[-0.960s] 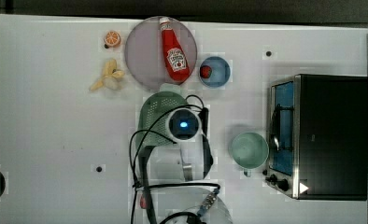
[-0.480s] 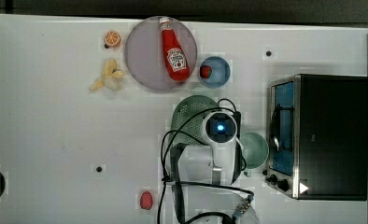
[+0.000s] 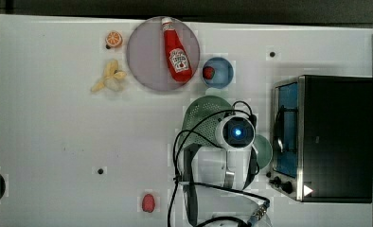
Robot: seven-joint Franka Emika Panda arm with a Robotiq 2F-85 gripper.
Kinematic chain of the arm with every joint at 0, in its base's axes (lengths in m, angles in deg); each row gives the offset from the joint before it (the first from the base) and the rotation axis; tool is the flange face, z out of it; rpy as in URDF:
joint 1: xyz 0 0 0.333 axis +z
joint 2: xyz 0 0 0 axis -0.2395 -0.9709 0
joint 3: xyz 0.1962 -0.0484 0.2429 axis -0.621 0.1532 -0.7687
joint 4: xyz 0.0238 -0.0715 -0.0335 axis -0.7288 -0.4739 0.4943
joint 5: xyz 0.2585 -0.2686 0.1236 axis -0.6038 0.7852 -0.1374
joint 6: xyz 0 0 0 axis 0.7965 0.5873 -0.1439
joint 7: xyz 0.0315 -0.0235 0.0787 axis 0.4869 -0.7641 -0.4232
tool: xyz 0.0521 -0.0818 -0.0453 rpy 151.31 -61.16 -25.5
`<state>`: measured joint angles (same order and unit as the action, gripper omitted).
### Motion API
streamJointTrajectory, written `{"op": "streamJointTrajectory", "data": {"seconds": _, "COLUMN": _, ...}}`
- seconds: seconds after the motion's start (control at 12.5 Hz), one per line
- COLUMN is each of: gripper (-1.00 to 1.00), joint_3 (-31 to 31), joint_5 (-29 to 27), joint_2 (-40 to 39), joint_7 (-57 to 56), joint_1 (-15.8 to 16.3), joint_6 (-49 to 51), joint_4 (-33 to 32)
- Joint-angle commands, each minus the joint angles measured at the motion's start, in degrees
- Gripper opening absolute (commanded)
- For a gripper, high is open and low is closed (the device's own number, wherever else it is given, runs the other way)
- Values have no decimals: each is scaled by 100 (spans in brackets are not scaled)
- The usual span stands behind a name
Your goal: Drag strainer left to right.
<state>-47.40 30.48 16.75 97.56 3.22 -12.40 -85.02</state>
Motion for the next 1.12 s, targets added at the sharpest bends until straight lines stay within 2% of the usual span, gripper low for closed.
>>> {"op": "streamJointTrajectory", "data": {"seconds": 0.08, "gripper": 100, "joint_3": -243, "joint_5": 87, "joint_2": 304, "joint_7": -1013, "joint_1": 99, "joint_6": 115, "joint_4": 138}}
{"op": "streamJointTrajectory", "data": {"seconds": 0.32, "gripper": 100, "joint_3": -566, "joint_5": 87, "joint_2": 975, "joint_7": -1520, "joint_1": 99, "joint_6": 1012, "joint_4": 216}}
{"op": "streamJointTrajectory", "data": {"seconds": 0.72, "gripper": 100, "joint_3": -1023, "joint_5": -65, "joint_2": 2314, "joint_7": -2124, "joint_1": 105, "joint_6": 3757, "joint_4": 1084}}
{"op": "streamJointTrajectory", "data": {"seconds": 1.12, "gripper": 100, "joint_3": -897, "joint_5": -1109, "joint_2": 3572, "joint_7": -3737, "joint_1": 98, "joint_6": 5529, "joint_4": 1826}}
